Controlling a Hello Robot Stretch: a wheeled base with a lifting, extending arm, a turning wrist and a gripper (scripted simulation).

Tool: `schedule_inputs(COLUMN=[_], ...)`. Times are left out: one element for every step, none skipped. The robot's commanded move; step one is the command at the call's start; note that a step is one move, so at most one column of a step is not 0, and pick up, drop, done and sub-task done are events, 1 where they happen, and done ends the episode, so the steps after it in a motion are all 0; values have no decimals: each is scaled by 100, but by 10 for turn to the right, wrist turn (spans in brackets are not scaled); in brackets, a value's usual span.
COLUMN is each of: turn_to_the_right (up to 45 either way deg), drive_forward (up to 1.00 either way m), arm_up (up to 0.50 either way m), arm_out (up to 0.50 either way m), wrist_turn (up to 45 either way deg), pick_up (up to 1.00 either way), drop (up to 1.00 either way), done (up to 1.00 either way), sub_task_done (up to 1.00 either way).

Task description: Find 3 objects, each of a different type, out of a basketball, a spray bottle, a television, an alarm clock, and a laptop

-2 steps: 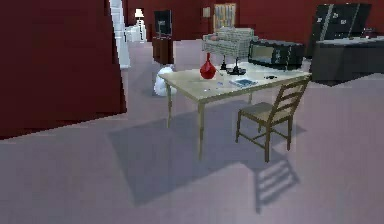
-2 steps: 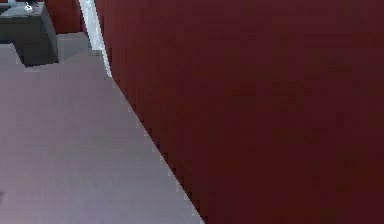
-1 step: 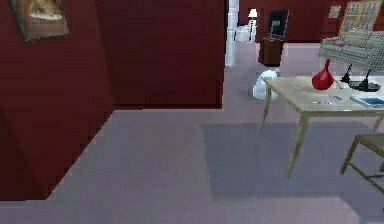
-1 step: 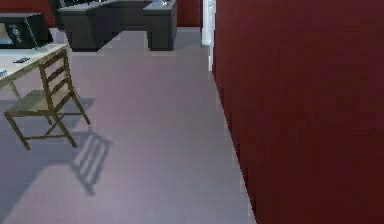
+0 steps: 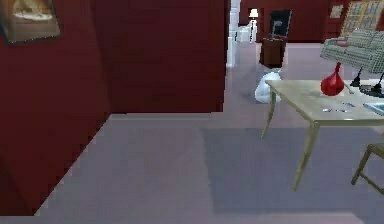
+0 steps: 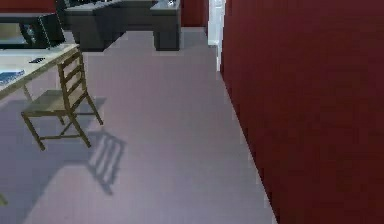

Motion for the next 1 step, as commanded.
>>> schedule_inputs(turn_to_the_right=[450], drive_forward=[0], arm_up=[0], arm_out=[0], wrist_turn=[0], pick_up=[0], drop=[0], done=[0], sub_task_done=[0])
